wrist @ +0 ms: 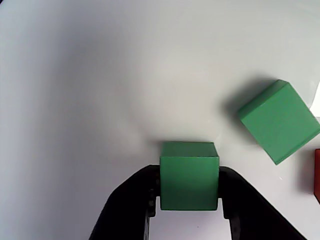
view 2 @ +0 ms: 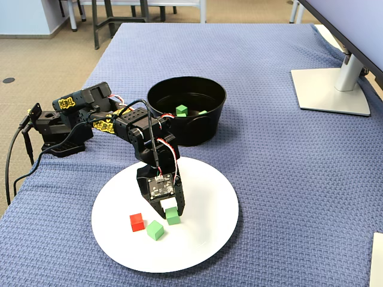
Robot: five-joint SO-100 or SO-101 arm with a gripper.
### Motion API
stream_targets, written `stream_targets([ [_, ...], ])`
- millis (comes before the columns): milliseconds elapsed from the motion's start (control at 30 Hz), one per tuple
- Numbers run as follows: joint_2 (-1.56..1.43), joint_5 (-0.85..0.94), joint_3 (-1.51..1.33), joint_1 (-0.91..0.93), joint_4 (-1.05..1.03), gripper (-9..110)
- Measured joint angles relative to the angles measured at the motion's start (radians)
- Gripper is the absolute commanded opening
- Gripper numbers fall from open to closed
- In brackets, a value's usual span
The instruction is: Pick up the green cubes from the white plate and place them in the black recipient
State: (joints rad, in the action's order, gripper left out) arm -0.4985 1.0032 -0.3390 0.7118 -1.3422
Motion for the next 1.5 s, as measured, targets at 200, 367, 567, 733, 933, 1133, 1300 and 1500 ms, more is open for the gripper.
stream_targets([
  [200,-0.026,-0.055,-0.037,0.000,0.003,0],
  [367,-0.199,-0.169,-0.135,0.008,-0.008,0],
  [567,-0.480,-0.295,-0.170,0.025,-0.152,0],
  [733,-0.776,-0.393,-0.374,-0.018,-0.192,0],
  [933,-1.083,-0.561,-0.686,-0.238,-0.164,0],
  [1133,-1.204,-0.726,-0.927,-0.546,-0.063,0],
  [1300,-1.209,-0.828,-1.028,-0.793,0.003,0],
  [1500,-1.209,-0.870,-1.058,-0.959,0.037,31],
])
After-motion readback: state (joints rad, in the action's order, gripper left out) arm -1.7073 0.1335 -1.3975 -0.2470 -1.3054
